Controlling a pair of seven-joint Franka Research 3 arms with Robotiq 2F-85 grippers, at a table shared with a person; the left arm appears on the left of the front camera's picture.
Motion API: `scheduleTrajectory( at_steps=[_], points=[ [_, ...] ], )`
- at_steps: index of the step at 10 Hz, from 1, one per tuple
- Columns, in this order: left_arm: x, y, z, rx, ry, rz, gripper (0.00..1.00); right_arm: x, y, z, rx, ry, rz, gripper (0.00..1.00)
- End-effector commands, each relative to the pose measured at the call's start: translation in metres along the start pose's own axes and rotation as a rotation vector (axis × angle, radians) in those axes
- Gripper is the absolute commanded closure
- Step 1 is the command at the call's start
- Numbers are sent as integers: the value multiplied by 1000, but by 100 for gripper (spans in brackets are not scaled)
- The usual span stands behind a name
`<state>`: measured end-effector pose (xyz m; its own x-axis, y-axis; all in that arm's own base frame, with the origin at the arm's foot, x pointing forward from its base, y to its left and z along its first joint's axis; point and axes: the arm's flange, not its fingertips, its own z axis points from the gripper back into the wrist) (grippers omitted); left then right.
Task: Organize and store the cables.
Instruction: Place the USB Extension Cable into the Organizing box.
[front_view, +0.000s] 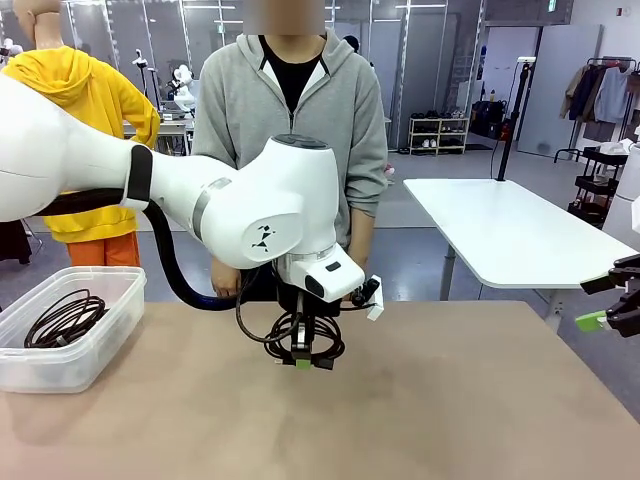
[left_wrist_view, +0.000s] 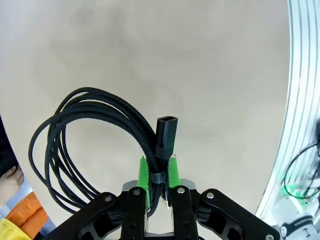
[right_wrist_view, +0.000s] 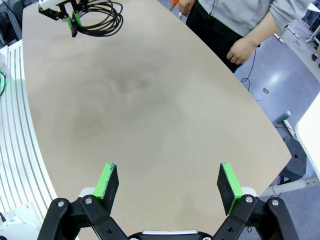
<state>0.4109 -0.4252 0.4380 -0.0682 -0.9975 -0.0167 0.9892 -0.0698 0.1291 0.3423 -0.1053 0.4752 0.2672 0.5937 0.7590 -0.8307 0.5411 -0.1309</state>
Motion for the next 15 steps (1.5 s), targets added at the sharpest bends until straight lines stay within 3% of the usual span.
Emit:
scheduleTrajectory(
  at_steps=[1,3,4,6,9,12,14,15],
  points=[
    [2,1,3,22,-10,11,100,3,-1,-1,-3,-3,-24,0],
    [2,1,3,22,-10,11,100,3,-1,-1,-3,-3,-24,0],
    [1,1,-2,-4,0,0,83,3,-1,-1,-3,-3,-24,0],
    [-95,10,23,47,18,-78,83,3,-1,-1,-3,-3,-24,0],
    [-234,-11,47,210,13,-80,83,3,-1,-1,-3,-3,-24,0],
    [-347,-23,58,279,94,27,83,3,-1,-1,-3,-3,-24,0],
    [-408,-18,50,233,52,168,83,3,-1,-1,-3,-3,-24,0],
    [-436,-14,47,207,-23,255,83,3,-1,-1,-3,-3,-24,0]
  ],
)
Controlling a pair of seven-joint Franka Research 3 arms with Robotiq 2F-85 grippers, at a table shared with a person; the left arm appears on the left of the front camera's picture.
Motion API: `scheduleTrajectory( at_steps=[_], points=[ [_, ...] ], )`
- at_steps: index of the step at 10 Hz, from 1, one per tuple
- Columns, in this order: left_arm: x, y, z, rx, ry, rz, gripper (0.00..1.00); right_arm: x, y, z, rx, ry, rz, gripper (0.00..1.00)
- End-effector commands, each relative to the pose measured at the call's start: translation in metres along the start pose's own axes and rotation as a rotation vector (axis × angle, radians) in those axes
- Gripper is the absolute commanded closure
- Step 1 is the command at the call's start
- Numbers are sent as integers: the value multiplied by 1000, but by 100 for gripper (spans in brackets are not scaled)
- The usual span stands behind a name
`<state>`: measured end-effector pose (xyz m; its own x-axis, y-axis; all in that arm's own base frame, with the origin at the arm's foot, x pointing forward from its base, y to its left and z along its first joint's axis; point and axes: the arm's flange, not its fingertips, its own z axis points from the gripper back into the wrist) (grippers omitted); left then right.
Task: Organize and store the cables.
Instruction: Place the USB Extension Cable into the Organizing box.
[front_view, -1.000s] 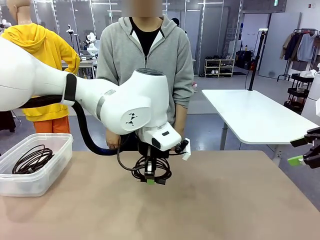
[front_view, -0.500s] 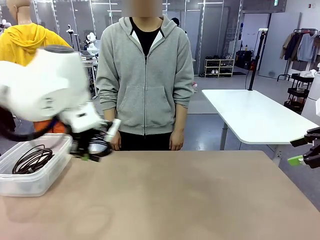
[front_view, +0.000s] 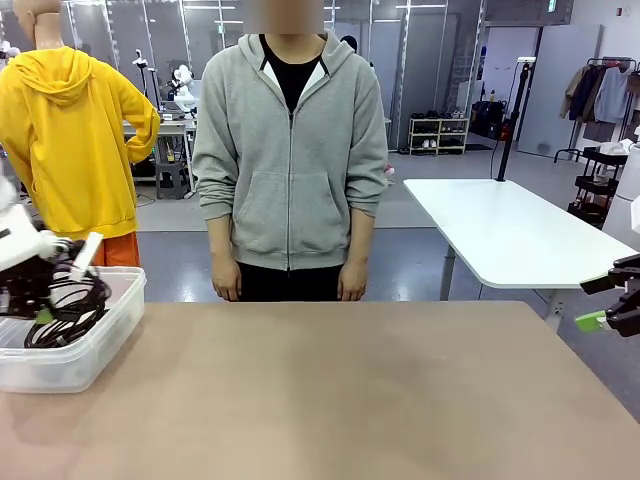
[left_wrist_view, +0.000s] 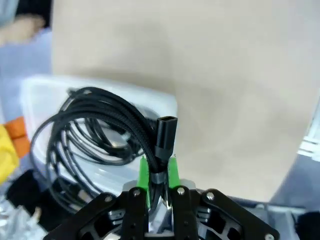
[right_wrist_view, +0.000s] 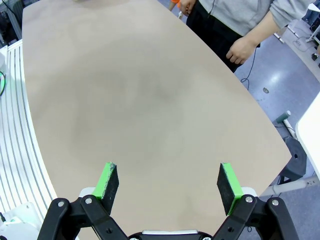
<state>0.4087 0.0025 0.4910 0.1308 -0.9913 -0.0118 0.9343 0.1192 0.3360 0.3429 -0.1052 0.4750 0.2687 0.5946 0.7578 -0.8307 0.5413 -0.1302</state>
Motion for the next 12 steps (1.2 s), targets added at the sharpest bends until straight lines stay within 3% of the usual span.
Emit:
scheduleTrajectory(
  at_steps=[1,4,9,10,11,12],
  points=[
    [-32,27,-15,-35,-124,178,83,3,0,0,-3,-5,-23,0],
    [-52,63,-45,-51,-205,314,83,3,0,0,-3,-5,-23,0],
    [-55,95,-74,-87,-209,418,81,3,0,0,-3,-5,-23,0],
    [-54,99,-80,-88,-212,430,58,3,0,0,-3,-5,-23,0],
    [-54,98,-81,-92,-215,435,44,3,0,0,-3,-5,-23,0],
    [-55,97,-81,-94,-210,435,20,3,0,0,-3,-5,-23,0]
  ],
)
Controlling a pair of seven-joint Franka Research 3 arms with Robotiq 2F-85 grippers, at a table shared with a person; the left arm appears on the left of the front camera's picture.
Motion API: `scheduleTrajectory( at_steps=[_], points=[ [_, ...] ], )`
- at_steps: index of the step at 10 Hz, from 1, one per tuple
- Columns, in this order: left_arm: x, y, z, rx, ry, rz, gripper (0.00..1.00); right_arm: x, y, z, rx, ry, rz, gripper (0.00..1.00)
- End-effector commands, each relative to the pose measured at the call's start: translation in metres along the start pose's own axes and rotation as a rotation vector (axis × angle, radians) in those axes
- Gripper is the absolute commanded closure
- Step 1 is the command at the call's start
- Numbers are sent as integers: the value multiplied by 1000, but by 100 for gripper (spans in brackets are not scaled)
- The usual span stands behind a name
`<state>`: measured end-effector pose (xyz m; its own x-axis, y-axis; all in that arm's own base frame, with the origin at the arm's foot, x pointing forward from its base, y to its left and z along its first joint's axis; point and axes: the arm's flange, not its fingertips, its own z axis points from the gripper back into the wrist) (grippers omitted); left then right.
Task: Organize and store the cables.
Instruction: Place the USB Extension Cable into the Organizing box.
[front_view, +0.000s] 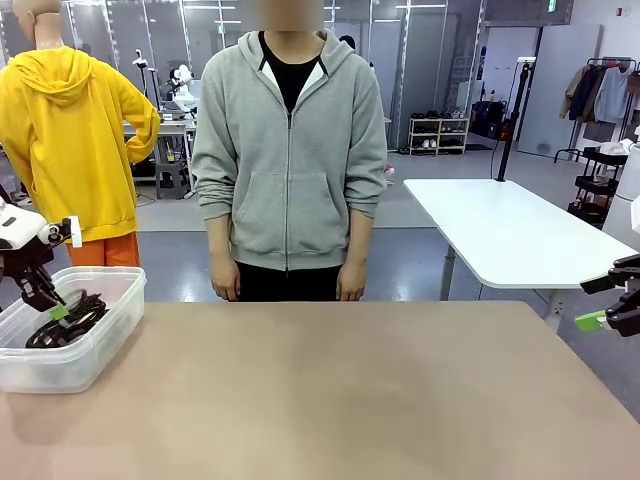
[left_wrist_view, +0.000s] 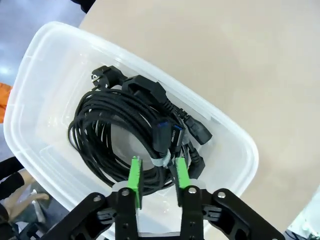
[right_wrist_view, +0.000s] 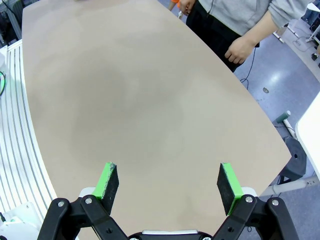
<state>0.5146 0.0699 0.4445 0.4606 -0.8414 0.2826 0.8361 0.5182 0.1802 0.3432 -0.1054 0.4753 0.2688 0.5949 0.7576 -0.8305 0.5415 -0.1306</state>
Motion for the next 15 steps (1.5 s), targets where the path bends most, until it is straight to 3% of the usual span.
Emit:
scheduleTrajectory(
  at_steps=[1,2,4,5,6,15],
  points=[
    [1,7,2,1,-18,2,7,3,0,0,-3,-5,-23,0],
    [0,6,2,1,-7,3,0,3,0,0,-3,-5,-23,0],
    [0,6,0,-7,7,7,0,3,0,0,-3,-5,-23,0],
    [0,5,1,-6,4,9,9,3,0,0,-3,-5,-23,0],
    [-1,5,2,-4,-4,17,0,3,0,0,-3,-5,-23,0],
    [-1,1,0,2,6,4,0,3,0,0,-3,-5,-23,0]
  ],
)
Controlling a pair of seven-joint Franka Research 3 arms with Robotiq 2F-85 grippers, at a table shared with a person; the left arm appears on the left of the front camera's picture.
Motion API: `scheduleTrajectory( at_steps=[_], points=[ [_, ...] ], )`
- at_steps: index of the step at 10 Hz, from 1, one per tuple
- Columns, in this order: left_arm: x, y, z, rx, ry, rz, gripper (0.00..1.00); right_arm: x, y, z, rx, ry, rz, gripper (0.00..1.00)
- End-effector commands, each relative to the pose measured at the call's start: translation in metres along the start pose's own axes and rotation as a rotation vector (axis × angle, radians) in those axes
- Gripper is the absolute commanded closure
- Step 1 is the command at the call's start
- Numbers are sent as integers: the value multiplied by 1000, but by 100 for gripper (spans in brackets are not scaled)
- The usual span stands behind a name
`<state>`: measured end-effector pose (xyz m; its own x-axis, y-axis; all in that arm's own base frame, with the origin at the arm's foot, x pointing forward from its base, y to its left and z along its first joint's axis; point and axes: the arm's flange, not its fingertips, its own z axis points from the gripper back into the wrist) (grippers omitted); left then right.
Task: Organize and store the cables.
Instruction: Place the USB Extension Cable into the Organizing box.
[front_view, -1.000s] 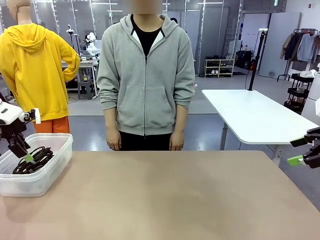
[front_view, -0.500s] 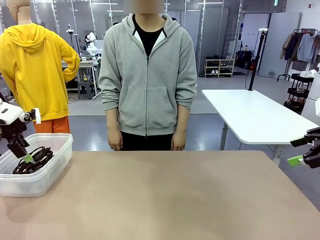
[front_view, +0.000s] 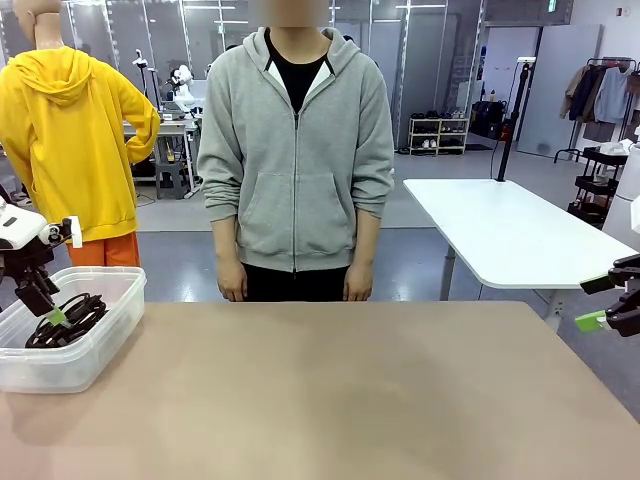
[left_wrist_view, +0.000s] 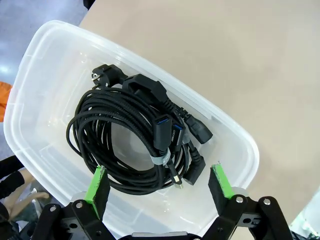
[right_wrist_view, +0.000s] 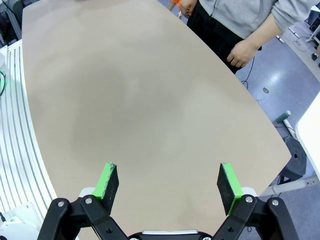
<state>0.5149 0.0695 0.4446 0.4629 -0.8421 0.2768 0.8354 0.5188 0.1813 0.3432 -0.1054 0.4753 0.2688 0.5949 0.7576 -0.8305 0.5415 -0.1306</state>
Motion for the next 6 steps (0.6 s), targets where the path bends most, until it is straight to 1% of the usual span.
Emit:
scheduleTrajectory(
  at_steps=[1,6],
  points=[
    [-2,1,0,0,-1,3,0,3,0,0,-3,-5,-23,0],
    [-2,1,0,0,-1,3,0,3,0,0,-3,-5,-23,0]
  ],
)
